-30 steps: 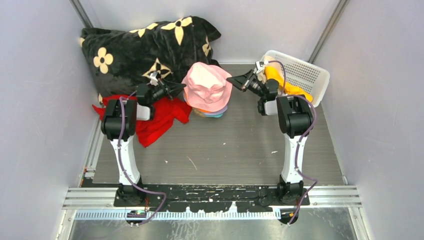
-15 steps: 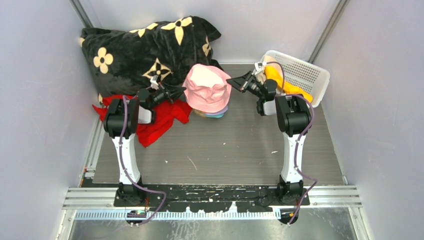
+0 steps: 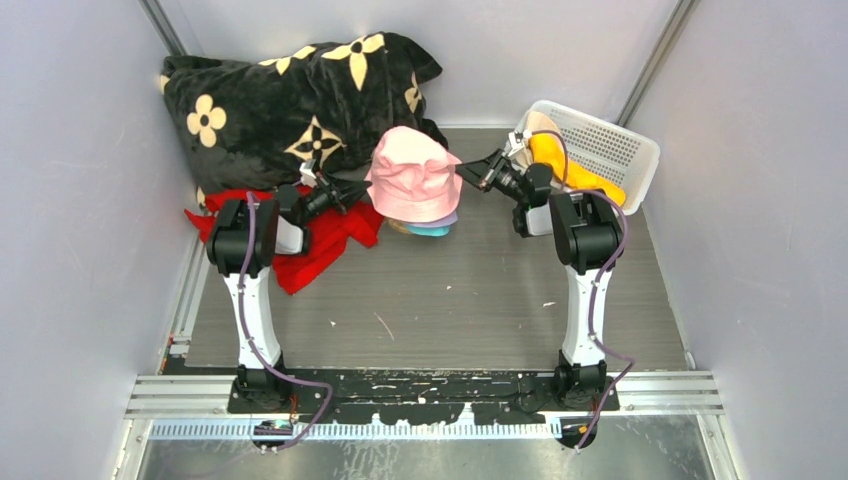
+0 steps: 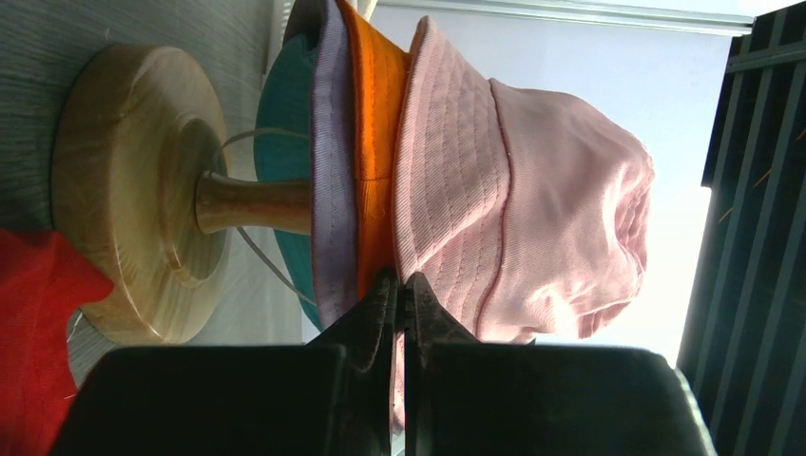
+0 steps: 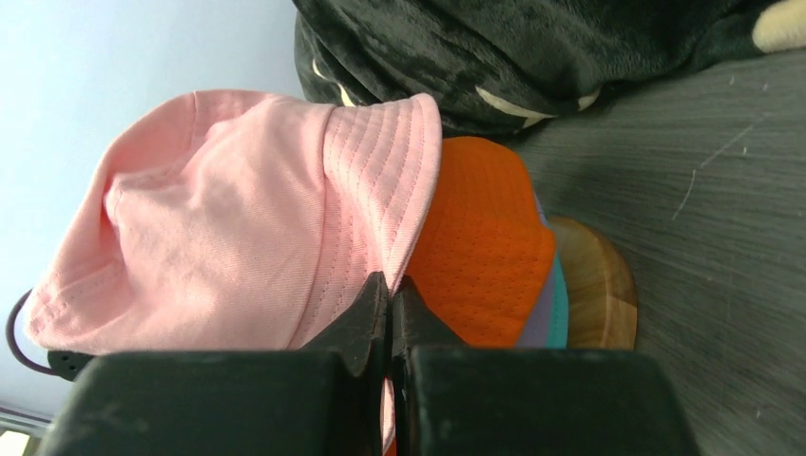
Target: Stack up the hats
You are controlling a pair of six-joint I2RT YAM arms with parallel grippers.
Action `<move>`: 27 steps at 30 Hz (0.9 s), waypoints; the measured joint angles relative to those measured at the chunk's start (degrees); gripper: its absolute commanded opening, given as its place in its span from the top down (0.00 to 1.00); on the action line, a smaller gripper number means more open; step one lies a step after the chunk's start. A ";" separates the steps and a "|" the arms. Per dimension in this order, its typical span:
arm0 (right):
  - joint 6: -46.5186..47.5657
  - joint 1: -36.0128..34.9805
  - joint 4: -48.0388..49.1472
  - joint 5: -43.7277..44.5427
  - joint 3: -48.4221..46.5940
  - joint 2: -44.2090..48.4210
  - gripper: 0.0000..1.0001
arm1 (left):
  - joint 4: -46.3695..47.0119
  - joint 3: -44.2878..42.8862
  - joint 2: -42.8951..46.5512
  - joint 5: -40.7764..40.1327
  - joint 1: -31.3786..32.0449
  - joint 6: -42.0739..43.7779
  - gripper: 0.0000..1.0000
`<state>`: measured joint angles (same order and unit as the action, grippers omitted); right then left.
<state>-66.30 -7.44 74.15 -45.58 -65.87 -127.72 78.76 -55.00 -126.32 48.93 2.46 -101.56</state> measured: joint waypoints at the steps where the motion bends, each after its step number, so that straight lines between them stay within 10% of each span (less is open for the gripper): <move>1: 0.07 0.00 0.00 0.17 0.72 0.28 0.99 | 0.09 0.15 0.00 -0.04 0.00 0.00 1.00; 27: 3.52 0.28 -2.25 0.92 13.16 10.19 0.99 | 0.11 4.61 3.89 0.68 0.22 -0.02 1.00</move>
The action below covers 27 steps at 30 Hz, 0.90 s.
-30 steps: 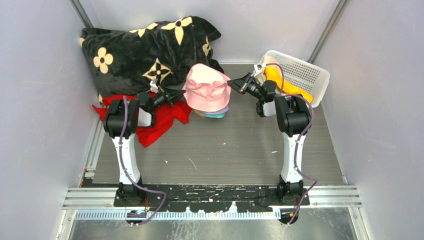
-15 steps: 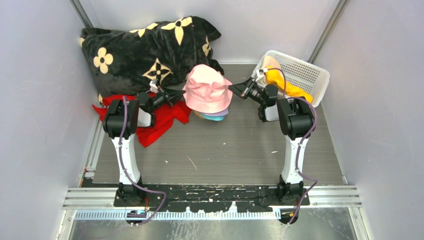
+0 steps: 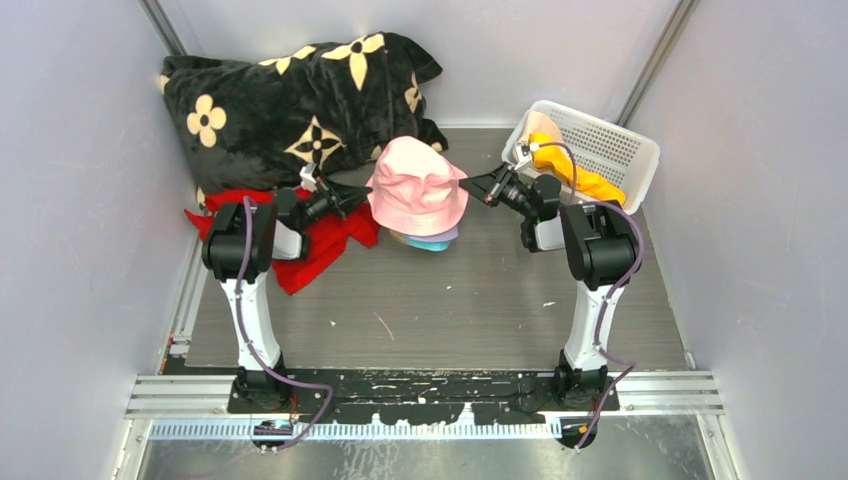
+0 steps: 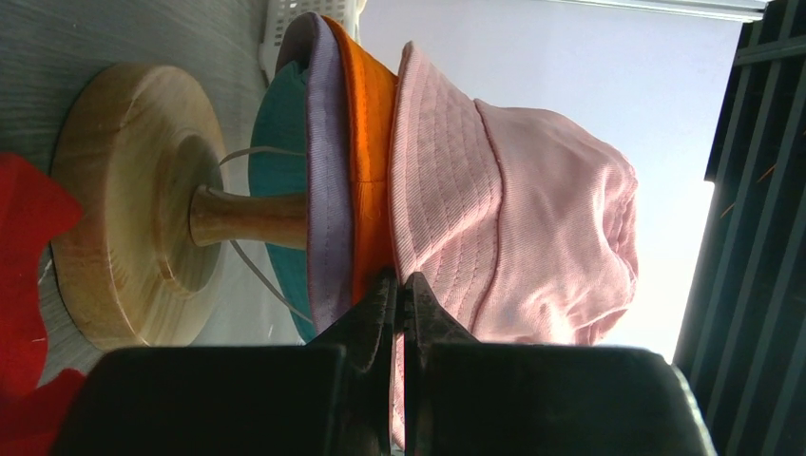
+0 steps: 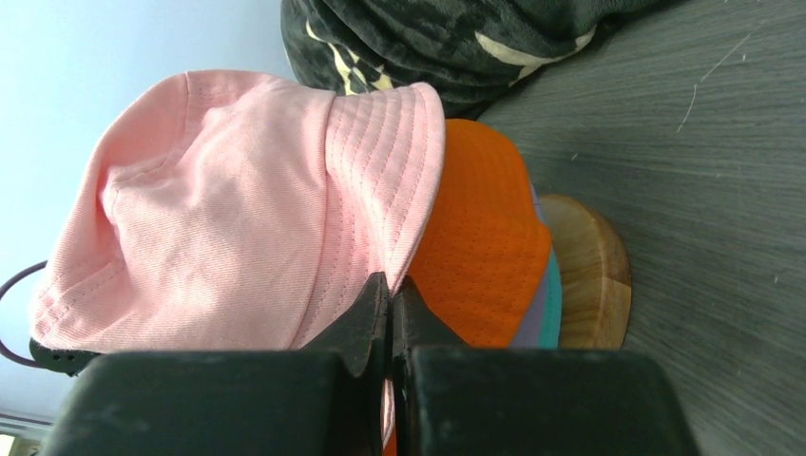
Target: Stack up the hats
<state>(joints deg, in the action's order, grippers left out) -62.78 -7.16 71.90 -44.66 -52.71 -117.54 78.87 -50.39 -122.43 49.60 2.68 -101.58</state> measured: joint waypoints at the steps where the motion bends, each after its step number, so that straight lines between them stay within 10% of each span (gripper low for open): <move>1: 0.13 0.04 -0.07 0.02 0.57 0.55 0.99 | 0.09 0.22 0.07 -0.04 0.22 0.02 1.00; 8: 1.73 0.46 -1.57 0.33 5.49 4.81 0.99 | 0.22 1.70 0.55 -0.61 2.36 0.04 1.00; 16: 3.37 0.74 -3.13 0.50 7.02 6.32 0.61 | 0.59 2.36 0.76 -0.96 2.84 0.07 0.95; 27: 9.86 5.53 -13.60 1.46 10.14 17.70 0.50 | -4.81 4.81 8.55 -0.26 -0.96 4.94 0.81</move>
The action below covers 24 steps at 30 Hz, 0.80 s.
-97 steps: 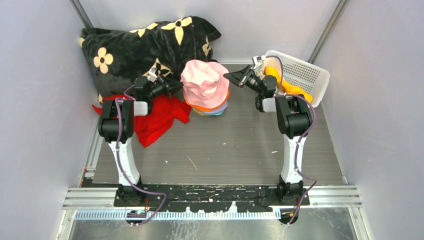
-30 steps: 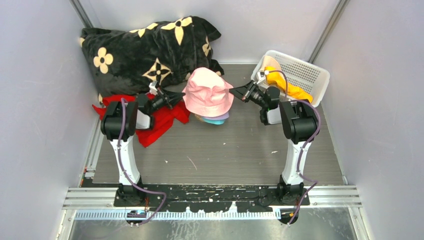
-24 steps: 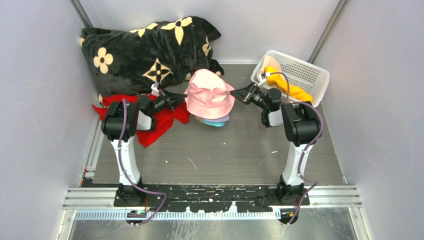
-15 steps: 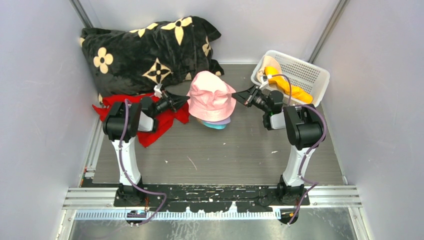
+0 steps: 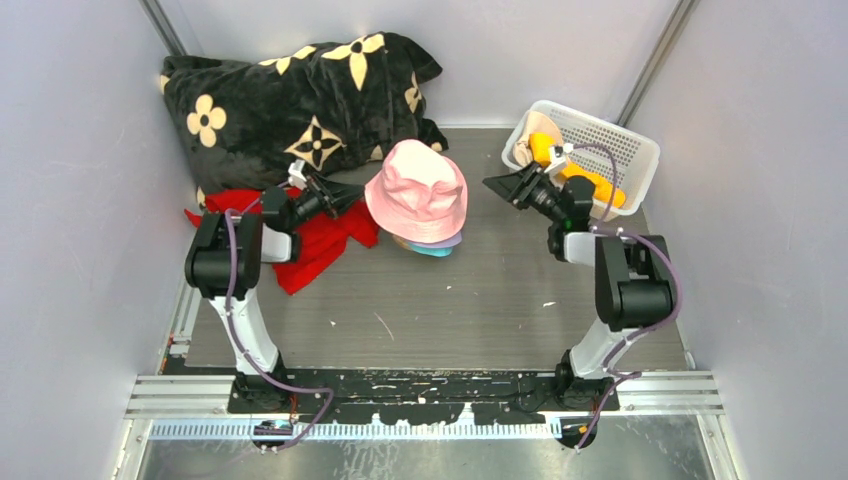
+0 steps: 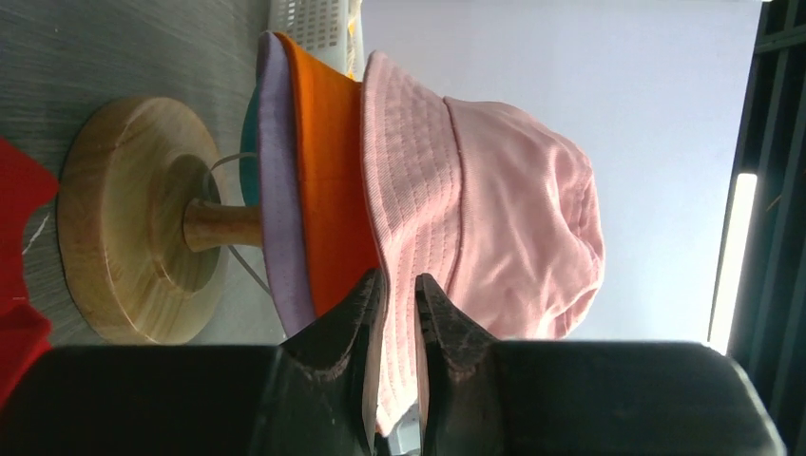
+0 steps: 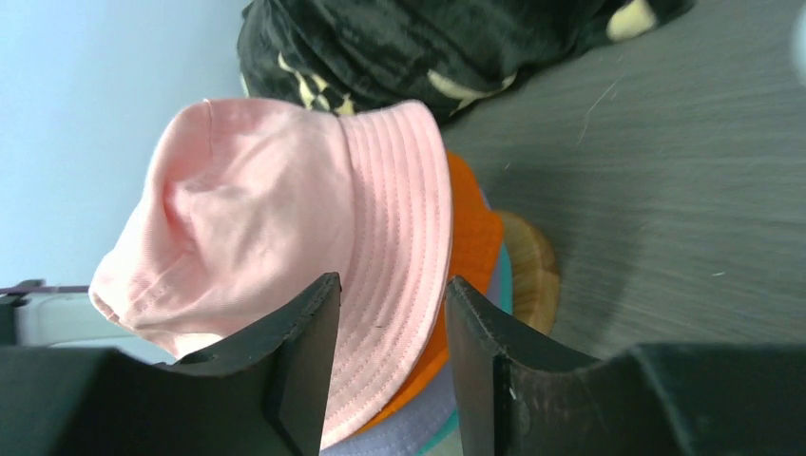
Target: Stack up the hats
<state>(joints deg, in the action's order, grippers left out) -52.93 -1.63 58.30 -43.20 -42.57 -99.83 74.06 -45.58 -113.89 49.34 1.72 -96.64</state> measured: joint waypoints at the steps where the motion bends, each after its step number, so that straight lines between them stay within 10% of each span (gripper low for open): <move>1: 0.94 0.74 -1.31 0.33 0.20 1.77 0.49 | -1.16 0.13 0.85 0.11 -0.24 1.01 0.81; 12: 22.95 3.65 -38.14 18.53 -11.04 22.18 0.38 | -49.16 0.17 25.51 -10.14 -2.23 33.94 0.64; 24: 40.57 2.78 -59.14 41.07 -35.08 7.34 0.15 | -75.91 -2.10 50.27 -33.88 2.91 57.72 0.25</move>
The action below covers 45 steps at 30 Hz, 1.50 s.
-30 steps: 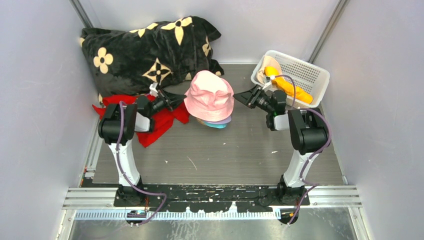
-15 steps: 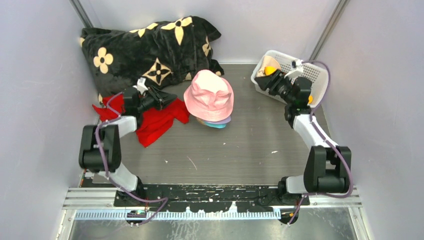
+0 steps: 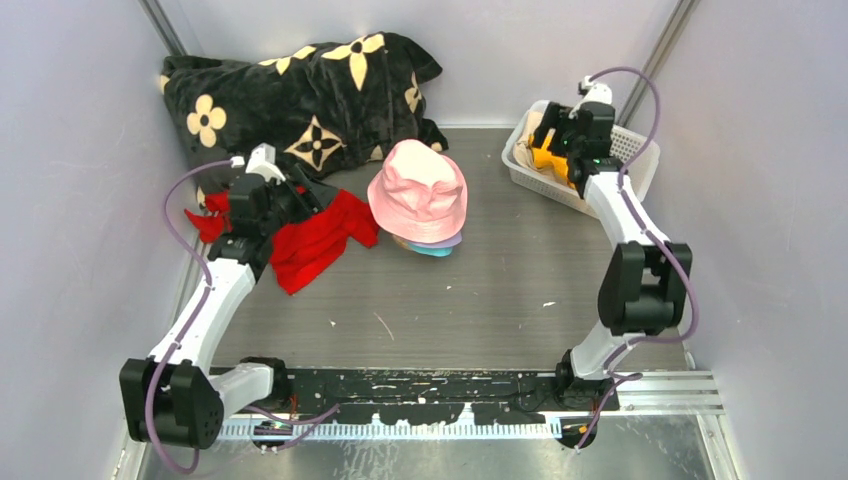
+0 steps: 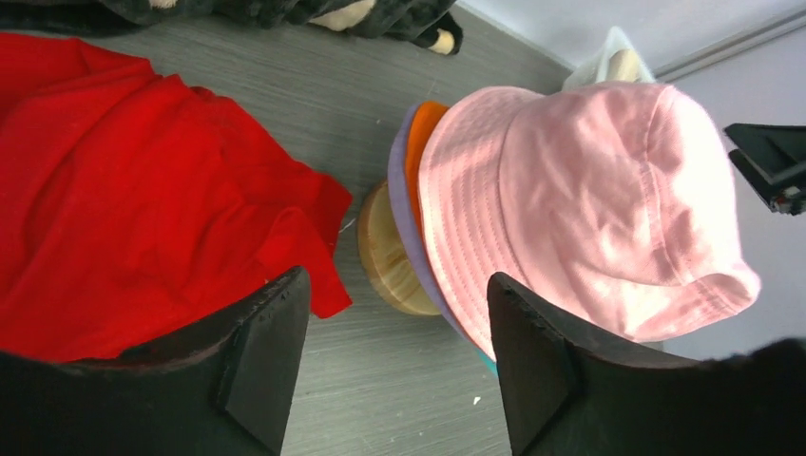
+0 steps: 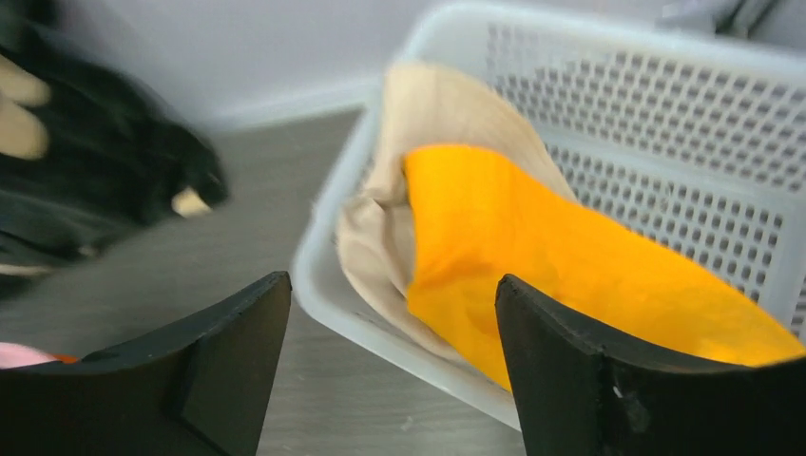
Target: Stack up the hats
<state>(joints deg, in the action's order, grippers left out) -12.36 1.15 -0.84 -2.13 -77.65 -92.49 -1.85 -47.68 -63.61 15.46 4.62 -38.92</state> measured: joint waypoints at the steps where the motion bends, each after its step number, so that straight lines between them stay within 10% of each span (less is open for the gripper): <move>1: 0.87 -0.24 -1.18 1.01 -0.31 -1.97 0.15 | -1.66 -0.85 0.00 -1.73 1.16 1.40 0.22; 12: 6.43 -1.86 -7.48 9.25 -2.60 -13.00 0.22 | -8.35 -2.34 1.29 -11.93 5.79 8.39 0.18; 20: 9.05 -3.39 -8.28 19.50 -5.09 -14.62 0.99 | -8.31 -2.36 1.73 -12.83 5.88 9.20 0.19; 31: 9.27 -5.49 -8.31 22.93 -3.72 -6.19 0.99 | -8.24 -2.93 2.32 -12.85 6.45 9.11 0.22; 45: 1.27 -7.78 -7.89 1.73 -19.91 10.40 0.99 | 5.18 -5.79 4.07 -9.84 13.64 4.98 0.27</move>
<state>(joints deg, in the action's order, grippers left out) -11.09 -6.63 -8.73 -0.40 -97.56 -82.08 3.33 -53.47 -59.55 5.63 18.26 -33.93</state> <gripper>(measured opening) 0.040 0.736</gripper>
